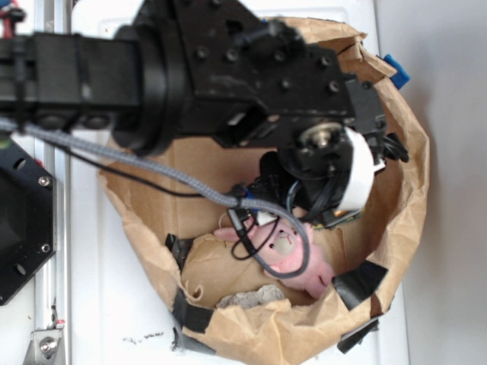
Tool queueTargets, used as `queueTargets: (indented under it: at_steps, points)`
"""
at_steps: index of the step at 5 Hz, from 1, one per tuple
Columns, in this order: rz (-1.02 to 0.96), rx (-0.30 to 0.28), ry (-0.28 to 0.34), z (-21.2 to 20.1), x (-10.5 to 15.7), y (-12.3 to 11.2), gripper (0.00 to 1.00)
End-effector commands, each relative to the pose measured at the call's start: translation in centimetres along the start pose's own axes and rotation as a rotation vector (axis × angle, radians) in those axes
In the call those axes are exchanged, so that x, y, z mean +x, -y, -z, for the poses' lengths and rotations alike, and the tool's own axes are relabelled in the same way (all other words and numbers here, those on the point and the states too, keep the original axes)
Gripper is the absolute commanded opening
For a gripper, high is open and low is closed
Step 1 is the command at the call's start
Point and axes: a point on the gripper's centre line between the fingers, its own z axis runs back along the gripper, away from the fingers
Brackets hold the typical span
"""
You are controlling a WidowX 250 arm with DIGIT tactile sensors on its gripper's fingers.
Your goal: Grab the green sponge.
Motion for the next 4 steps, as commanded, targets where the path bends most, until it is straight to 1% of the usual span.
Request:
queueTargets:
  at_steps: [1,2,4]
  points:
    - [0.019,0.06,-0.002,-1.0,-0.1,-0.5,1.0]
    - [0.012,0.033,-0.017,0.3,-0.2,-1.1,1.0]
    - [0.017,0.041,-0.032,1.5,-0.1,-1.7,1.0]
